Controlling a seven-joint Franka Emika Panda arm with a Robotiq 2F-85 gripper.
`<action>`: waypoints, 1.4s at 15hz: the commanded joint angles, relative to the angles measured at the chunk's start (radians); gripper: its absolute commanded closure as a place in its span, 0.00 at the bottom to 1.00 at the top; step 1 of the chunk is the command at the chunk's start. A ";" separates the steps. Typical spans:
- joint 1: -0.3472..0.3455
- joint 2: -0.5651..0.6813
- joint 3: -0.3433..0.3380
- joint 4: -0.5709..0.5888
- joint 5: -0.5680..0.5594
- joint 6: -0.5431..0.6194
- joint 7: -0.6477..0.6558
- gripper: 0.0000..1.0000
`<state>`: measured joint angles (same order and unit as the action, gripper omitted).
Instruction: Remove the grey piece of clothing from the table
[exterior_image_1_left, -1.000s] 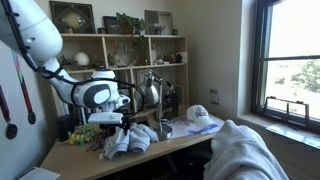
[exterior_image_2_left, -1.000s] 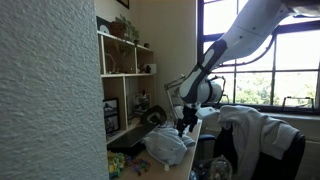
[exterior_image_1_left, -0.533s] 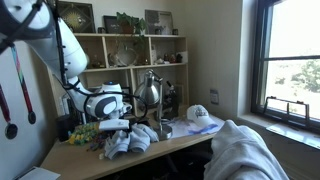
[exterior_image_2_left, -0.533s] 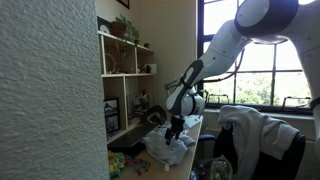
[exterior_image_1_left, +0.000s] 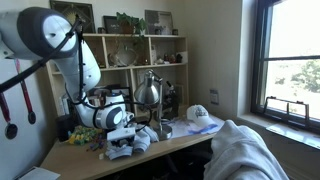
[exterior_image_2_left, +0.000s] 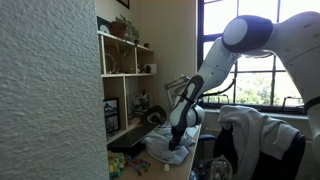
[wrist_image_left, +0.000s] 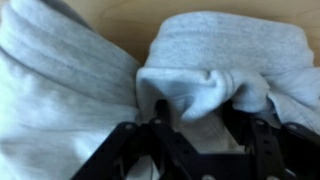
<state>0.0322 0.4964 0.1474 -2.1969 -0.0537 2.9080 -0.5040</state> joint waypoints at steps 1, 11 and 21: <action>-0.022 0.017 0.019 0.002 -0.050 0.026 0.032 0.73; -0.196 -0.102 0.219 -0.100 0.072 0.027 -0.012 0.93; -0.786 -0.428 0.922 -0.258 0.759 -0.135 -0.416 0.93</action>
<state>-0.6348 0.2390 0.9474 -2.3985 0.5601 2.8642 -0.8553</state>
